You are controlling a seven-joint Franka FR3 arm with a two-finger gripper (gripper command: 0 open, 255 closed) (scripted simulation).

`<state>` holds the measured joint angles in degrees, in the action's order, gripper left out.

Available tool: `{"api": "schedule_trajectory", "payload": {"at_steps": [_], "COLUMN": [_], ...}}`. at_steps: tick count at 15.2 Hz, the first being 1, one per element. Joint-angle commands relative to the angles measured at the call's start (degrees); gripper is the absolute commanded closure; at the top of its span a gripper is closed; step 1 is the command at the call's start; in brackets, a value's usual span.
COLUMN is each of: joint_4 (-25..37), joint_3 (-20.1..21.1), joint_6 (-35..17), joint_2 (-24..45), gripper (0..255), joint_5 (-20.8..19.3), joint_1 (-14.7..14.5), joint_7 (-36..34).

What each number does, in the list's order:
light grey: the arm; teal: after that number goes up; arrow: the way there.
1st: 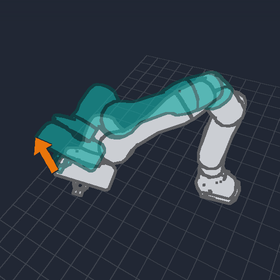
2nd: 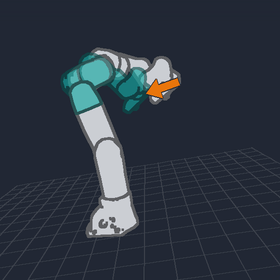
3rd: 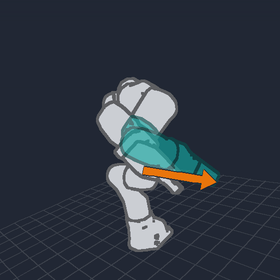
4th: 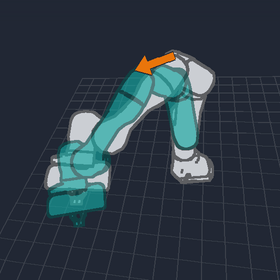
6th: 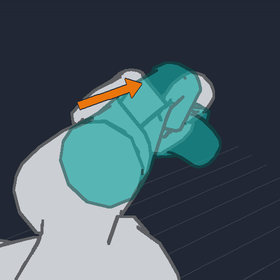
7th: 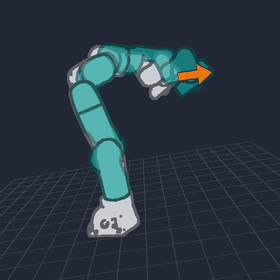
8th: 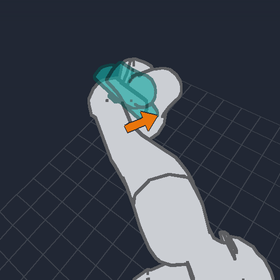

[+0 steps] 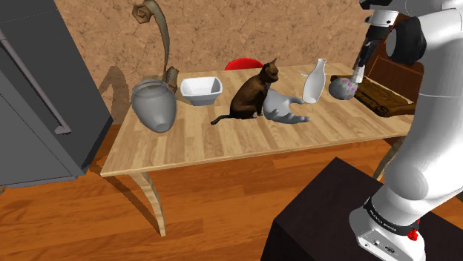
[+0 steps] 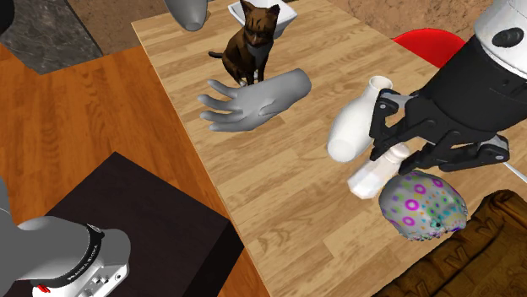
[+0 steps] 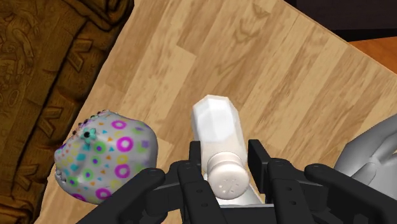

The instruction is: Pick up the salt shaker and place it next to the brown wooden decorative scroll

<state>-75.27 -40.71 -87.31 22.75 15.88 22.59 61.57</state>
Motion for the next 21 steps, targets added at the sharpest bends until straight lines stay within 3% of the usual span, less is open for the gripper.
{"api": "schedule_trajectory", "payload": {"at_steps": [1,2,21], "joint_4": [9.46,14.54,-3.58], "joint_3": [0.70,1.31,1.42], "joint_6": [3.76,5.76,-9.98], "joint_2": [6.64,9.83,8.17], "gripper": [255,255,255], "joint_5": [3.66,5.24,4.59], "joint_1": [5.07,7.77,3.22], "joint_7": [1.99,2.40,4.07]}}
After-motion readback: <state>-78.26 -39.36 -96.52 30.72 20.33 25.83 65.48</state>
